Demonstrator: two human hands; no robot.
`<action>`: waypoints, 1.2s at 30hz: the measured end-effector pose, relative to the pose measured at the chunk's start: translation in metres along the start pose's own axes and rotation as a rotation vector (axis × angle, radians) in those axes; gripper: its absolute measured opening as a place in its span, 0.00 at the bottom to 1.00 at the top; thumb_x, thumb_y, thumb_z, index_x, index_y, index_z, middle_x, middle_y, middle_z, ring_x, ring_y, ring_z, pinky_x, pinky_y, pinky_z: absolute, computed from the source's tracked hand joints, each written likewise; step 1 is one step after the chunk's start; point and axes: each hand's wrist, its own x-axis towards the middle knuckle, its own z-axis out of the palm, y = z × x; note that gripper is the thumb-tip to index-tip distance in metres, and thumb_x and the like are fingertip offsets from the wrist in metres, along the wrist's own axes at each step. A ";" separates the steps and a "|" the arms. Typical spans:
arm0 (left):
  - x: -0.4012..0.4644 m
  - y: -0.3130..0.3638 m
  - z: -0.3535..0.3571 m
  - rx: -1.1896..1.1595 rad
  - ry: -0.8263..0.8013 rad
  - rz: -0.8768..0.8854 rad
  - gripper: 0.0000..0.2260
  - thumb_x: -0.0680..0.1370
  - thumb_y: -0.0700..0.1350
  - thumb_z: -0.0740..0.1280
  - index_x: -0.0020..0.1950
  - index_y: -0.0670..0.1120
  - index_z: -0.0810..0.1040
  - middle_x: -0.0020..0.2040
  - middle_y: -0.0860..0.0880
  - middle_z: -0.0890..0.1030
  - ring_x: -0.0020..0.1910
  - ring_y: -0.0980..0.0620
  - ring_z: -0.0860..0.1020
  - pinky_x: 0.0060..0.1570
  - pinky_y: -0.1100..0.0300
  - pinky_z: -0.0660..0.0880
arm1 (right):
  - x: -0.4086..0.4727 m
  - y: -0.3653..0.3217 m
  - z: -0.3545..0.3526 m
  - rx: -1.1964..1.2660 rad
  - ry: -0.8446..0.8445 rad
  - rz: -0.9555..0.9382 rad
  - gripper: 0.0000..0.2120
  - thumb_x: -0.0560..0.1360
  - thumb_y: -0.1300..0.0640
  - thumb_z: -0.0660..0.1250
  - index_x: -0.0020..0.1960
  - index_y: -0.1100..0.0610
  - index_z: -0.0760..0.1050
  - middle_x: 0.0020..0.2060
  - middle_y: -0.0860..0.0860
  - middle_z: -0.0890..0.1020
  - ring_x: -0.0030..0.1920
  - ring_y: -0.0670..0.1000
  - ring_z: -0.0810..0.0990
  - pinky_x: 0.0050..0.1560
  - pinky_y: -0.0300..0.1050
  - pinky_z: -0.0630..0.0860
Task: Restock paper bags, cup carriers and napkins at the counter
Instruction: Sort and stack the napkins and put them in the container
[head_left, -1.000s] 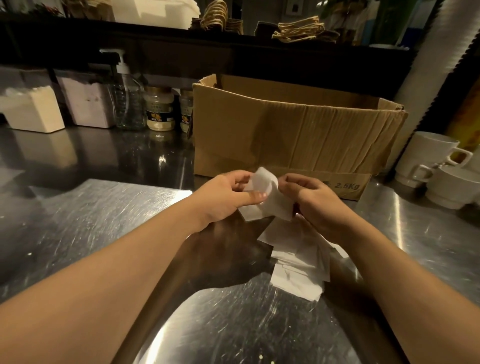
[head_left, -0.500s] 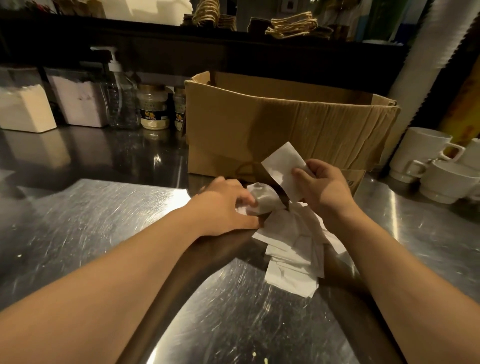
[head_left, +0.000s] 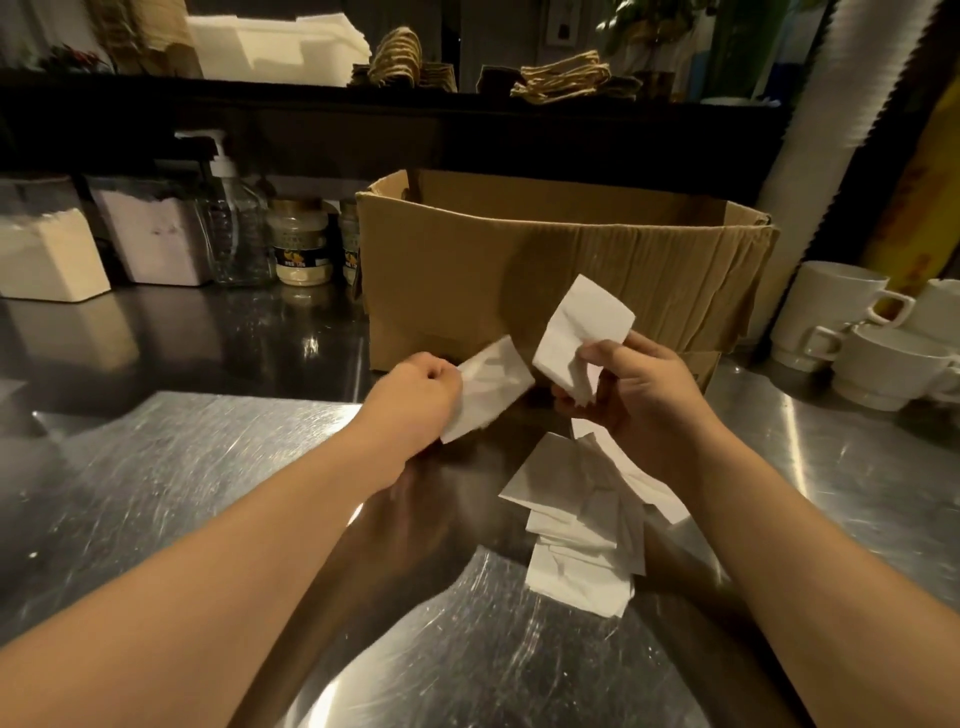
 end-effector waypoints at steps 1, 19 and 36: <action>0.000 0.005 0.000 -0.233 -0.007 -0.131 0.06 0.85 0.46 0.62 0.58 0.50 0.78 0.52 0.47 0.81 0.51 0.48 0.80 0.47 0.55 0.79 | -0.001 -0.001 0.001 0.035 -0.009 0.032 0.11 0.80 0.64 0.65 0.62 0.61 0.76 0.52 0.56 0.79 0.51 0.59 0.81 0.40 0.49 0.82; -0.010 0.012 0.006 -0.804 -0.140 -0.320 0.08 0.85 0.43 0.62 0.63 0.48 0.78 0.51 0.44 0.86 0.50 0.44 0.86 0.42 0.49 0.84 | -0.011 0.009 0.008 -0.058 -0.127 -0.099 0.06 0.77 0.57 0.70 0.53 0.58 0.80 0.50 0.53 0.86 0.53 0.56 0.85 0.50 0.56 0.84; -0.019 0.011 0.018 -0.702 -0.292 -0.130 0.16 0.79 0.50 0.70 0.65 0.49 0.78 0.53 0.46 0.87 0.55 0.45 0.85 0.53 0.51 0.83 | -0.012 0.024 0.020 -0.302 -0.028 -0.143 0.10 0.75 0.55 0.74 0.54 0.57 0.80 0.49 0.52 0.85 0.50 0.51 0.83 0.38 0.38 0.80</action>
